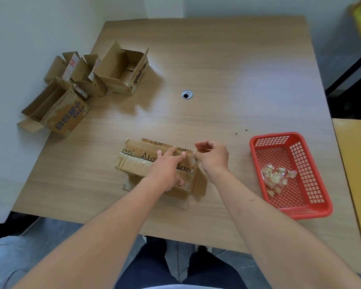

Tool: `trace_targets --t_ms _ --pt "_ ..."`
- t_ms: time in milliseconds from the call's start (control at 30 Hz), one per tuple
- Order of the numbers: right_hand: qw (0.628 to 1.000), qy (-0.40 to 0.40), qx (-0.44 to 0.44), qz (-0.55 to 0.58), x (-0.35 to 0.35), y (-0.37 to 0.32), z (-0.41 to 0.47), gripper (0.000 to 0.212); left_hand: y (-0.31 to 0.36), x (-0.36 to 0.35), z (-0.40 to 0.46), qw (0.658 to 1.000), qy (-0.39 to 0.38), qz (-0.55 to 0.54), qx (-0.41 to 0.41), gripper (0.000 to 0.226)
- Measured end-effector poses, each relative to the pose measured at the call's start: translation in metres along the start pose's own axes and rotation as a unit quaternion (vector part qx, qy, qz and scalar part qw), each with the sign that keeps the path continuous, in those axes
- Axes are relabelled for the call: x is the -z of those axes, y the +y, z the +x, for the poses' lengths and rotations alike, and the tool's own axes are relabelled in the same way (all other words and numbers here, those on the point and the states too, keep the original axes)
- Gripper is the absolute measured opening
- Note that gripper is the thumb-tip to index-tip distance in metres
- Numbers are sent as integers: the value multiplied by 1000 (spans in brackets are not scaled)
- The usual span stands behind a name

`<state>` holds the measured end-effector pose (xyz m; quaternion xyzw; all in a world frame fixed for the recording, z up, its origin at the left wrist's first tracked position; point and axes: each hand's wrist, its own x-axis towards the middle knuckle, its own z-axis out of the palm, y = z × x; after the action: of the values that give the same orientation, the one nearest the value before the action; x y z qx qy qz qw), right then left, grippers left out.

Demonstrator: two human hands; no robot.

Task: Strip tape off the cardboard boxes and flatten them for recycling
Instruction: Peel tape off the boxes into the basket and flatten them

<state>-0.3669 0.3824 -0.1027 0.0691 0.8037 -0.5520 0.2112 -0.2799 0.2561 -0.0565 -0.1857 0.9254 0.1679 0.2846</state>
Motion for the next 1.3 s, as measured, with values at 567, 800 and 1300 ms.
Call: trace_targets --t_ms 567,800,1300 --pt "952 281 -27 -117 162 62 -2 15 94 -39 18 993 63 48 -92 70" --pt "941 267 -79 -194 172 89 -4 22 99 -40 21 994 51 46 -86 72" --pt "975 29 152 -160 110 62 -36 29 71 -25 30 970 66 184 -146 53"
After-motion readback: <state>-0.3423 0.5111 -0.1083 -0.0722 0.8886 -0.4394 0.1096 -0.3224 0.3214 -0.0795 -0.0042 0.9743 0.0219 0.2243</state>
